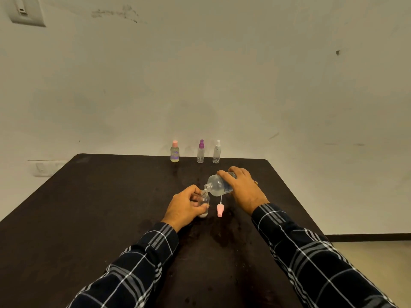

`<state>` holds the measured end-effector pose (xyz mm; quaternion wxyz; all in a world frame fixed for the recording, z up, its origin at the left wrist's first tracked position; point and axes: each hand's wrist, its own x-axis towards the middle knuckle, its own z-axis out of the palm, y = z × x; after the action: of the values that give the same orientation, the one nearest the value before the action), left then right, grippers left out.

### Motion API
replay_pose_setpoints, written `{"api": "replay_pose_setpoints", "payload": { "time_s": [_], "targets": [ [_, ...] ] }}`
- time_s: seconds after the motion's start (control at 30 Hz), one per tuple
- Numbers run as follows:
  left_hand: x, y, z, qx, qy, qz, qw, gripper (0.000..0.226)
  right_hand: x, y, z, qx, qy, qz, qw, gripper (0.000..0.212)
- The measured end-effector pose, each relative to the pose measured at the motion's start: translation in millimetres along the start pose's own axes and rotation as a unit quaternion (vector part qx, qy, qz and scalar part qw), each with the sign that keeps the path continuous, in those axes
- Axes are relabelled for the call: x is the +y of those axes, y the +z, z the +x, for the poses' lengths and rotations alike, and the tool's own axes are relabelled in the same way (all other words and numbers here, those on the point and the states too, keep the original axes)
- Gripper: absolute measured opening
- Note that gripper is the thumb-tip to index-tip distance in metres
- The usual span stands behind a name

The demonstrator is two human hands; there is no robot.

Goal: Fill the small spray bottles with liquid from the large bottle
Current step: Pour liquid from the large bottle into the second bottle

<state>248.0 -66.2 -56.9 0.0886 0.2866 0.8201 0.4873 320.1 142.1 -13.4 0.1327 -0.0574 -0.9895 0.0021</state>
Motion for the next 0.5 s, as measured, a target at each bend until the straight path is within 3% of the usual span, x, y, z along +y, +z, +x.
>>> {"api": "replay_pose_setpoints", "payload": {
  "time_s": [0.5],
  "targets": [
    [0.4,-0.5,-0.7,-0.003,-0.001,-0.004,1.000,0.027,-2.8,-5.6,-1.6,-0.001,-0.005,-0.017,1.000,0.079]
  ]
}}
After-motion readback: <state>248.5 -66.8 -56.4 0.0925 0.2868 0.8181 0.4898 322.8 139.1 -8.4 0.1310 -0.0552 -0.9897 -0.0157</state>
